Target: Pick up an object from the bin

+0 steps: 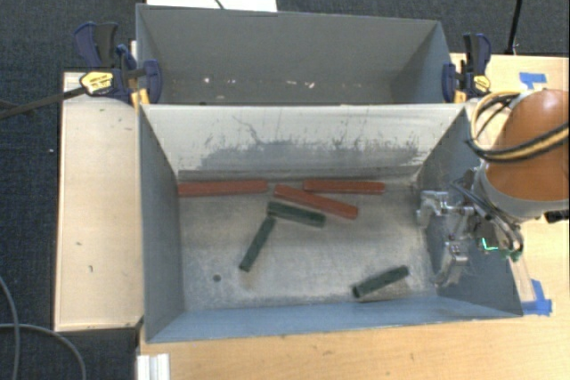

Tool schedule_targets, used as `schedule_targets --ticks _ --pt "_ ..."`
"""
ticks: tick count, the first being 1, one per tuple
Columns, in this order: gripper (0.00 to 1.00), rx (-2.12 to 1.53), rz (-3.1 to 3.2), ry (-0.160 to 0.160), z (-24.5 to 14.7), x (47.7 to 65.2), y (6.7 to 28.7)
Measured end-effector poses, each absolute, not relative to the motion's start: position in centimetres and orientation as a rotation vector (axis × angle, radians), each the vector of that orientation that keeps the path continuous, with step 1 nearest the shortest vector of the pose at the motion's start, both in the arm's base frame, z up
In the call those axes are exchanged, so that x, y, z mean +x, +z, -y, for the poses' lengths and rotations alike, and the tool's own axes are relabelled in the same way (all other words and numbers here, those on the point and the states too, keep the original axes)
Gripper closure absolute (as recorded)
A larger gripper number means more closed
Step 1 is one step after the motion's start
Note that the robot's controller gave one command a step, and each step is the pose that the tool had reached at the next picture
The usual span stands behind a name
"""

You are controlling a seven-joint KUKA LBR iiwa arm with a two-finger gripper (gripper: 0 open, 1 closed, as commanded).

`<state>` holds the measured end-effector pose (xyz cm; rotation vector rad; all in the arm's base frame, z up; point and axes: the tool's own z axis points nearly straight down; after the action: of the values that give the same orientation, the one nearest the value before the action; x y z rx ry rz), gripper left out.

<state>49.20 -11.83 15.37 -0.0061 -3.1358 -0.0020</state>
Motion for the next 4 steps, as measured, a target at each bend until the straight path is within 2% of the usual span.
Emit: schedule_targets --ticks 1,2,3,4 --pt "0.00 0.002 3.143 0.000 11.8 49.4 15.7" --pt "0.00 0.179 3.141 0.001 8.7 48.7 10.8" --pt "0.00 0.377 3.121 -0.001 7.3 48.1 9.5" --pt "0.00 0.330 3.127 -0.001 4.8 49.3 10.2"
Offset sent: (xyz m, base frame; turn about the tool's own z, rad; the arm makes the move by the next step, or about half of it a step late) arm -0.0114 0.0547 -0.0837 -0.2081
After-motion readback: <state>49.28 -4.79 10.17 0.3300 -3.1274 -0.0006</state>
